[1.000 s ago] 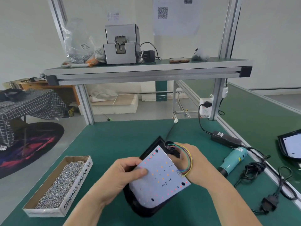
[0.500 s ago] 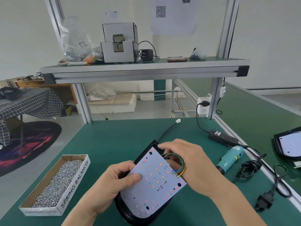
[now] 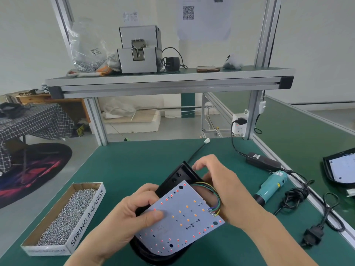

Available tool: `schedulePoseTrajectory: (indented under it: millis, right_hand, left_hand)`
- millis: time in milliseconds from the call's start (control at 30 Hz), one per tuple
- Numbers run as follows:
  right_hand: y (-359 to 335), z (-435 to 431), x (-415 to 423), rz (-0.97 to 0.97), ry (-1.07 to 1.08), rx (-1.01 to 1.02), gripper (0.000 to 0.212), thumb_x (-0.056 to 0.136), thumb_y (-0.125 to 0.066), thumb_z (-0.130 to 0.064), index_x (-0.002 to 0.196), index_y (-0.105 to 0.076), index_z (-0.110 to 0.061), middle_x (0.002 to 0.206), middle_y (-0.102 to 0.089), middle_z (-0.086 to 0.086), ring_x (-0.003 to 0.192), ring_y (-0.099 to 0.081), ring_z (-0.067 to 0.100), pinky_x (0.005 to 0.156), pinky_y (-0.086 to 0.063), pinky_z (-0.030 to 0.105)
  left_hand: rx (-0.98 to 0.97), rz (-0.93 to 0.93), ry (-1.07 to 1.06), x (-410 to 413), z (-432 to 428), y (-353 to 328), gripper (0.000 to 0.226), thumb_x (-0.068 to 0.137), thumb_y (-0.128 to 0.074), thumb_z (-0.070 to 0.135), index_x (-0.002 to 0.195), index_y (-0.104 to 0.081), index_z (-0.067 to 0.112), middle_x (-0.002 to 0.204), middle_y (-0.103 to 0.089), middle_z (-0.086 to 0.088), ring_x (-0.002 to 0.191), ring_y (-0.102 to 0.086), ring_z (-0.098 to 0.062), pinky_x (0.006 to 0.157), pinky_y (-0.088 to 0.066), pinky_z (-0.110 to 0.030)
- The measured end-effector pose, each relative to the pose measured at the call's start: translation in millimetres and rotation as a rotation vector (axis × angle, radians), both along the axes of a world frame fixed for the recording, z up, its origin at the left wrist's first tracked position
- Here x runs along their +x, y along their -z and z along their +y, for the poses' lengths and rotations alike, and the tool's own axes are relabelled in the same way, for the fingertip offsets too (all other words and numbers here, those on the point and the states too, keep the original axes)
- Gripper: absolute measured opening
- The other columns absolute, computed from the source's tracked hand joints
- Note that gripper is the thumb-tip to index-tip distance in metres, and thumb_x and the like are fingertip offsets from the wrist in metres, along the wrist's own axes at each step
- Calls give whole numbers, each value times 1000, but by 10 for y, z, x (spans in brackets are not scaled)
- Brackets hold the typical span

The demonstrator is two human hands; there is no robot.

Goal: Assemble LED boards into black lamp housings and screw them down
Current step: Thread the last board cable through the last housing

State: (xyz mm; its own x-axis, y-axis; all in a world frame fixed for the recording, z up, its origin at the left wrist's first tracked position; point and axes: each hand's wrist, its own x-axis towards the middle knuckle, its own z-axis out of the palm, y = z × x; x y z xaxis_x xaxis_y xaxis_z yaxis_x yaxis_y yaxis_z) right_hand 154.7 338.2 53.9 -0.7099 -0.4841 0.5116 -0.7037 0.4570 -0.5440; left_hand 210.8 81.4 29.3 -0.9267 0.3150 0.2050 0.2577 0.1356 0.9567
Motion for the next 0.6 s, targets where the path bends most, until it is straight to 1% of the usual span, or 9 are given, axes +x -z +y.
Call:
schedulePoseTrajectory:
  millis: [33, 100, 167, 200, 267, 400, 467, 533, 600]
  right_hand:
    - [-11, 16, -18, -85, -1, -3, 34, 82, -57, -53, 111, -47, -39, 99, -60, -15, 75, -58, 7, 66, -47, 16]
    - [-14, 50, -89, -180, -43, 59, 39, 77, -57, -59, 109, -48, -37, 88, -65, -10, 66, -53, 8, 62, -45, 23]
    - [-25, 75, -134, -140, -92, 151, 27, 87, -64, -48, 95, -53, -25, 72, -59, -8, 60, -45, 10, 56, -38, 26]
    - [-19, 67, -144, -116, -92, 172, 25, 89, -65, -41, 87, -49, -22, 68, -54, -8, 59, -41, 10, 54, -33, 25]
    - [4, 38, -165, -75, -41, 199, 27, 88, -64, -33, 82, -38, -24, 66, -47, -5, 60, -36, 13, 54, -31, 29]
    - [44, -35, -184, -27, 97, 231, 30, 78, -57, -38, 82, -29, -30, 64, -42, -3, 59, -28, 15, 52, -28, 30]
    - [50, -19, -186, -48, 102, 175, 27, 76, -54, -44, 81, -31, -32, 66, -44, -4, 60, -28, 13, 52, -29, 30]
    - [49, 7, -169, -111, 72, 103, 21, 78, -51, -47, 79, -33, -36, 69, -48, -2, 61, -32, 12, 55, -37, 34]
    - [43, 36, -161, -196, -3, 58, 12, 84, -50, -44, 80, -39, -40, 72, -54, -4, 64, -44, 15, 63, -45, 39]
  left_hand:
    - [-19, -3, 9, -3, -13, -9, 33, 84, -78, 44, 80, -68, 12, 108, -55, -12, 111, -56, -17, 98, -40, -24]
    - [-61, -5, 30, -18, -17, -38, 32, 85, -77, 43, 82, -70, 13, 108, -56, -12, 116, -55, -16, 101, -39, -26]
    - [-84, -15, 55, -38, 13, -72, 32, 85, -77, 44, 84, -72, 13, 112, -57, -7, 113, -57, -18, 98, -41, -23]
    - [-90, -18, 59, -46, 32, -87, 32, 84, -77, 44, 85, -72, 13, 114, -58, -4, 111, -58, -20, 97, -42, -23]
    - [-107, -1, 59, -70, 63, -113, 31, 85, -77, 43, 84, -71, 12, 114, -57, -2, 107, -59, -22, 93, -43, -24]
    - [-155, 25, 100, -93, 110, -163, 23, 89, -74, 34, 84, -71, 12, 116, -57, 3, 106, -61, -20, 91, -45, -22]
    - [-173, 32, 118, -94, 125, -186, 22, 91, -73, 33, 86, -71, 12, 119, -57, 3, 110, -60, -22, 93, -44, -23]
    - [-203, 55, 120, -100, 119, -208, 21, 92, -71, 32, 86, -70, 12, 120, -57, 3, 110, -60, -23, 94, -44, -24]
    - [-233, 72, 117, -107, 102, -222, 14, 92, -70, 27, 85, -70, 15, 120, -57, 4, 111, -60, -21, 94, -43, -22]
